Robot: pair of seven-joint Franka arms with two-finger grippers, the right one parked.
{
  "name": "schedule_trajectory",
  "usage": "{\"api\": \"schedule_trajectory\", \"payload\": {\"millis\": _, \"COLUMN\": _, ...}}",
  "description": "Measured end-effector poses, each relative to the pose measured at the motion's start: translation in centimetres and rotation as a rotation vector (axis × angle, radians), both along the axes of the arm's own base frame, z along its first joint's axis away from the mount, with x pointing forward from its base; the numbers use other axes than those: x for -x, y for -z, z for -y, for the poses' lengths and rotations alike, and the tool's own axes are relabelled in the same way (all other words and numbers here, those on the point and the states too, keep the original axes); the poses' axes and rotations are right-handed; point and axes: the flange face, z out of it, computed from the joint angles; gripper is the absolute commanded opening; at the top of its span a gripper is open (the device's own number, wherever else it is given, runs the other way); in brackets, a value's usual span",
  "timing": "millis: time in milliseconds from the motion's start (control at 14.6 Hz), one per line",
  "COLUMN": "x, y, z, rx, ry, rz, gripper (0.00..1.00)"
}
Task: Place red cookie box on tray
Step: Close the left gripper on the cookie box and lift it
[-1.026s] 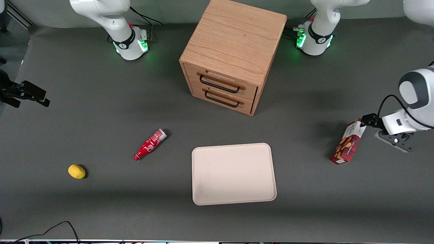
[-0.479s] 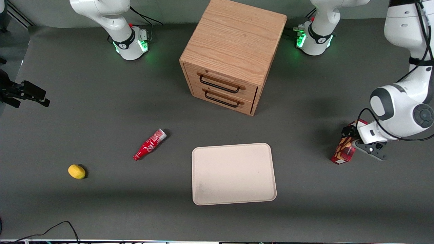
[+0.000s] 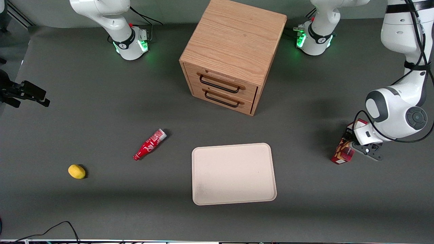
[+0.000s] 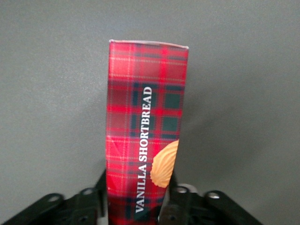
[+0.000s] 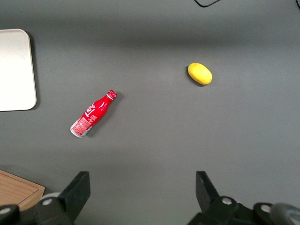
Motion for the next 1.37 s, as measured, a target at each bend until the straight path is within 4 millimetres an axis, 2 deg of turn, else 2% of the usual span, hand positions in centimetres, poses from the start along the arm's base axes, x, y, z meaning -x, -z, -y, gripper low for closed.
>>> {"api": "schedule_trajectory", "payload": {"millis": 342, "x": -0.2, "y": -0.3, "z": -0.1, "rx": 0.001, "ry": -0.003, "rz": 0.004, "gripper": 0.00}}
{"api": "schedule_trajectory", "payload": {"millis": 479, "x": -1.0, "y": -1.9, "z": -0.1, "rx": 0.018, "ry": -0.003, "rz": -0.015, "gripper": 0.00}}
{"api": "schedule_trajectory", "payload": {"millis": 615, "x": -2.8, "y": -5.9, "z": 0.0, "rx": 0.052, "ry": -0.010, "rz": -0.044, "gripper": 0.00}}
{"api": "schedule_trajectory", "payload": {"millis": 821, "x": -4.9, "y": -15.2, "z": 0.3, "rx": 0.084, "ry": -0.081, "rz": -0.084, "gripper": 0.00}}
{"api": "schedule_trajectory", "payload": {"millis": 1026, "x": -5.5, "y": -23.4, "z": 1.8, "rx": 0.098, "ry": -0.168, "rz": -0.121, "gripper": 0.00}}
{"api": "schedule_trajectory", "payload": {"millis": 1162, "x": -5.6, "y": -28.0, "z": 4.7, "rx": 0.101, "ry": -0.260, "rz": -0.146, "gripper": 0.00}}
{"api": "schedule_trajectory", "payload": {"millis": 1299, "x": -5.5, "y": -31.4, "z": 10.0, "rx": 0.106, "ry": -0.363, "rz": -0.162, "gripper": 0.00}}
{"api": "schedule_trajectory", "payload": {"millis": 1368, "x": -5.3, "y": -32.3, "z": 13.1, "rx": 0.104, "ry": -0.410, "rz": -0.166, "gripper": 0.00}}
